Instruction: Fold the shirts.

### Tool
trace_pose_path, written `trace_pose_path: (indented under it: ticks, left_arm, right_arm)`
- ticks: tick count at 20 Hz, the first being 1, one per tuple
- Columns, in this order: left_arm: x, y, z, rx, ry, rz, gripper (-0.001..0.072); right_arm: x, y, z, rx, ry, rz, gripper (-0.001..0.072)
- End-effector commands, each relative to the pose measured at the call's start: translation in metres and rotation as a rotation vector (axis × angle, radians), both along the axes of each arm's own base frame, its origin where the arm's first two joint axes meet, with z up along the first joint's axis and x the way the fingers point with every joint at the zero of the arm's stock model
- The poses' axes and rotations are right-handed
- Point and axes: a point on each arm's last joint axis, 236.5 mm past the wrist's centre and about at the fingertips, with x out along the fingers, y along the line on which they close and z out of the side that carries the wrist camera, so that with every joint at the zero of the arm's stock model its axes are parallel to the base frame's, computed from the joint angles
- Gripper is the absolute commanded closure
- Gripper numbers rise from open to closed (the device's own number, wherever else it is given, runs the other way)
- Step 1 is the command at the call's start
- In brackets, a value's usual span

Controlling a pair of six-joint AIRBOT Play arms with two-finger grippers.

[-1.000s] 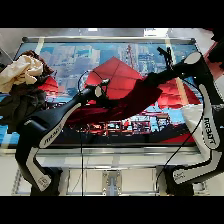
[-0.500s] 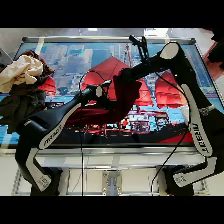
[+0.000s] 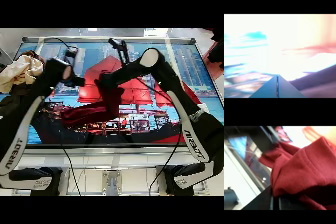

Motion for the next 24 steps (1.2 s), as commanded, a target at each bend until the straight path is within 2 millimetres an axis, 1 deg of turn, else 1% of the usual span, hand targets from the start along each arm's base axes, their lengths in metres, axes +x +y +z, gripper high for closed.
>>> trace_pose_path:
  ticks: [1,2,4,5,6,7,8,9,10,11,12,13,14,15,16,17,18,19,20,21,22,23,24]
  left_arm:
    - [-0.013,0.098,0.072,0.106,-0.145,0.213,0.0693]
    - [-0.018,0.113,0.084,0.098,-0.169,0.246,0.0693]
    - [-0.027,0.135,0.100,0.091,-0.204,0.296,0.0692]
    - [-0.030,0.142,0.106,0.088,-0.216,0.311,0.0693]
    - [-0.032,0.145,0.110,0.086,-0.225,0.319,0.0693]
    - [-0.033,0.146,0.113,0.085,-0.231,0.319,0.0693]
    - [-0.034,0.145,0.114,0.080,-0.234,0.318,0.0693]
    - [-0.034,0.145,0.114,0.076,-0.234,0.318,0.0692]
    - [-0.034,0.145,0.114,0.077,-0.234,0.318,0.0692]
    - [-0.034,0.145,0.114,0.077,-0.234,0.318,0.0692]
    - [-0.035,0.145,0.114,0.080,-0.232,0.315,0.0693]
    - [-0.035,0.145,0.114,0.083,-0.229,0.312,0.0693]
    - [-0.035,0.145,0.113,0.087,-0.225,0.308,0.0692]
    - [-0.036,0.145,0.113,0.091,-0.222,0.304,0.0693]
    - [-0.035,0.145,0.113,0.094,-0.222,0.300,0.0692]
    - [-0.034,0.145,0.114,0.092,-0.228,0.297,0.0692]
    - [-0.032,0.144,0.116,0.088,-0.238,0.295,0.0693]
    - [-0.030,0.143,0.117,0.079,-0.250,0.299,0.0692]
    - [-0.029,0.142,0.118,0.068,-0.261,0.305,0.0692]
    - [-0.028,0.141,0.118,0.063,-0.264,0.302,0.0692]
    - [-0.028,0.141,0.118,0.062,-0.264,0.302,0.0692]
    - [-0.028,0.141,0.118,0.063,-0.263,0.302,0.0692]
    - [-0.028,0.141,0.118,0.063,-0.264,0.302,0.0692]
  right_arm:
    - [-0.026,0.054,-0.004,0.041,0.003,0.028,0.0687]
    - [-0.039,0.072,-0.014,0.039,0.025,0.051,0.0686]
    - [-0.059,0.105,-0.040,0.030,0.058,0.083,0.0685]
    - [-0.064,0.121,-0.055,0.032,0.059,0.085,0.0684]
    - [-0.063,0.135,-0.066,0.044,0.053,0.073,0.0678]
    - [-0.059,0.148,-0.074,0.067,0.046,0.052,0.0577]
    - [-0.054,0.159,-0.078,0.099,0.042,0.022,0.0367]
    - [-0.044,0.164,-0.077,0.135,0.035,-0.014,0.0319]
    - [-0.032,0.165,-0.072,0.163,0.012,-0.051,0.0319]
    - [-0.017,0.159,-0.064,0.183,-0.009,-0.084,0.0319]
    - [-0.003,0.146,-0.059,0.171,-0.022,-0.097,0.0319]
    - [0.010,0.124,-0.061,0.116,-0.039,-0.092,0.0320]
    - [0.024,0.087,-0.072,0.001,-0.053,-0.080,0.0320]
    - [0.039,0.037,-0.089,-0.145,-0.031,-0.099,0.0320]
    - [0.049,-0.014,-0.107,-0.278,0.029,-0.148,0.0320]
    - [0.054,-0.061,-0.123,-0.377,0.114,-0.199,0.0319]
    - [0.054,-0.092,-0.134,-0.413,0.189,-0.222,0.0318]
    - [0.054,-0.111,-0.144,-0.412,0.248,-0.233,0.0314]
    - [0.054,-0.123,-0.152,-0.377,0.302,-0.245,0.0259]
    - [0.056,-0.127,-0.159,-0.316,0.355,-0.263,0.0258]
    - [0.057,-0.126,-0.166,-0.254,0.392,-0.262,0.0250]
    - [0.055,-0.123,-0.173,-0.200,0.443,-0.257,0.0220]
    - [0.053,-0.120,-0.181,-0.163,0.483,-0.248,0.0214]
